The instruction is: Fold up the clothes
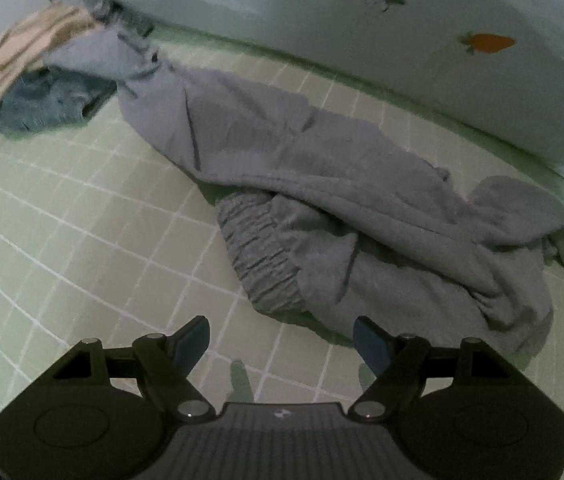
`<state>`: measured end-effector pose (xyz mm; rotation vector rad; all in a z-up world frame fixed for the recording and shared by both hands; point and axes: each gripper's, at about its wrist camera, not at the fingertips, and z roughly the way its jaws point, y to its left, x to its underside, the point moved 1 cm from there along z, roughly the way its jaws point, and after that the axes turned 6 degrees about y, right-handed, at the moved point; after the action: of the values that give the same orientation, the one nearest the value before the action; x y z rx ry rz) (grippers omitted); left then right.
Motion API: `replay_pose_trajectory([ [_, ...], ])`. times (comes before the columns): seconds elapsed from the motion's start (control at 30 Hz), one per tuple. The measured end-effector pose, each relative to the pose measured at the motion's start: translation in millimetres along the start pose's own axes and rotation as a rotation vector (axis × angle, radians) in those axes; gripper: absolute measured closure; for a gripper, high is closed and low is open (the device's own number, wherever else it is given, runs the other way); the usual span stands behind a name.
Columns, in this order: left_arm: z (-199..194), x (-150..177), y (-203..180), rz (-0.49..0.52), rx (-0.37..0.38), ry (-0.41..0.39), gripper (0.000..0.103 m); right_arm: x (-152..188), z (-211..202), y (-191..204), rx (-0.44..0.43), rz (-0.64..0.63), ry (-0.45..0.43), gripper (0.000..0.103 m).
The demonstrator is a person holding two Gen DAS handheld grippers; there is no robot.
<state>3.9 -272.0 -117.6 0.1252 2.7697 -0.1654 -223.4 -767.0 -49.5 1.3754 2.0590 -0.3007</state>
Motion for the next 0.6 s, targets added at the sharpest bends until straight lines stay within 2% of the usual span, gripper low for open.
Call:
replay_pose_trajectory([
  [0.1, 16.6, -10.6, -1.0, -0.018, 0.014, 0.030, 0.032, 24.0, 15.8, 20.4, -0.060, 0.005, 0.095, 0.032],
  [0.17, 25.1, -16.5, -0.6, -0.029, 0.028, 0.050, 0.055, 34.2, 21.3, 36.2, -0.073, -0.035, 0.125, 0.031],
  [0.23, 32.7, -21.6, -0.1, -0.049, 0.043, 0.070, 0.071, 41.4, 23.6, 51.3, -0.077, -0.076, 0.141, 0.031],
  [0.3, 36.7, -25.0, 0.5, -0.064, 0.049, 0.072, 0.078, 45.3, 20.3, 60.3, -0.083, -0.096, 0.151, 0.031],
  [0.37, 33.0, -25.3, 2.3, -0.057, 0.043, 0.039, 0.090, 50.8, 13.1, 67.8, -0.097, -0.120, 0.144, 0.031],
  [0.43, 26.7, -24.1, 12.9, -0.059, 0.019, 0.001, 0.096, 57.3, 6.0, 74.2, -0.105, -0.148, 0.138, 0.031],
  [0.6, 9.5, -18.3, 66.1, -0.094, -0.071, -0.072, 0.097, 84.1, -12.7, 85.3, -0.114, -0.210, 0.140, 0.031],
])
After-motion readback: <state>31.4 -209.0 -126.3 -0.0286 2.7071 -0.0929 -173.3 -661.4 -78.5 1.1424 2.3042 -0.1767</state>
